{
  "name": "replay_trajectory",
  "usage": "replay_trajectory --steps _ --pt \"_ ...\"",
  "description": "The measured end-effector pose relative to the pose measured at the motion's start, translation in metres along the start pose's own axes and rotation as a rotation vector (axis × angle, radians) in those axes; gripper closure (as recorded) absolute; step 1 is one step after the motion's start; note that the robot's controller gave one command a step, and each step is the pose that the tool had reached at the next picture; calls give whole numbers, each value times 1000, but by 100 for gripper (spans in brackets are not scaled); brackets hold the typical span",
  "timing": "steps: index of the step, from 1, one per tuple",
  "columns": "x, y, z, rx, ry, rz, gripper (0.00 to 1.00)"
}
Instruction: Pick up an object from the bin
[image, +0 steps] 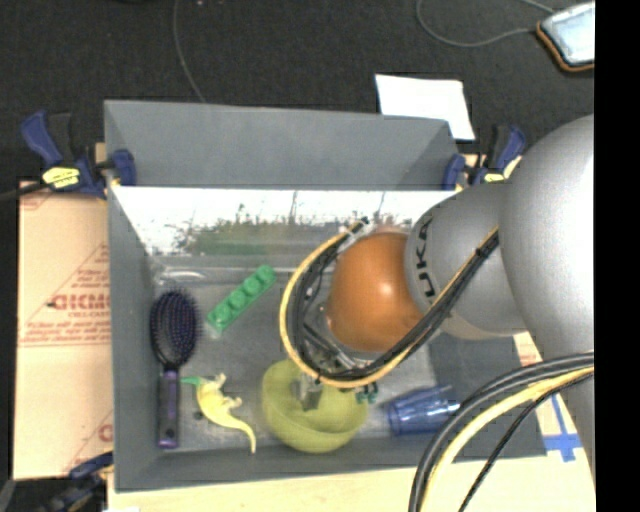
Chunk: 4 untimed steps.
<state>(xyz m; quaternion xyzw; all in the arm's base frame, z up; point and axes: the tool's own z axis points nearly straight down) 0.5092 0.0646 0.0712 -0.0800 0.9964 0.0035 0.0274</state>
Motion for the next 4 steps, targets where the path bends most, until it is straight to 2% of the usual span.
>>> replay_trajectory --steps 2,3,4 --pt "3 -6 -1 0 -10 1 100" --pt "0 -11 -6 -1 -12 25 100" --pt "-11 -9 -116 0 -8 22 100"
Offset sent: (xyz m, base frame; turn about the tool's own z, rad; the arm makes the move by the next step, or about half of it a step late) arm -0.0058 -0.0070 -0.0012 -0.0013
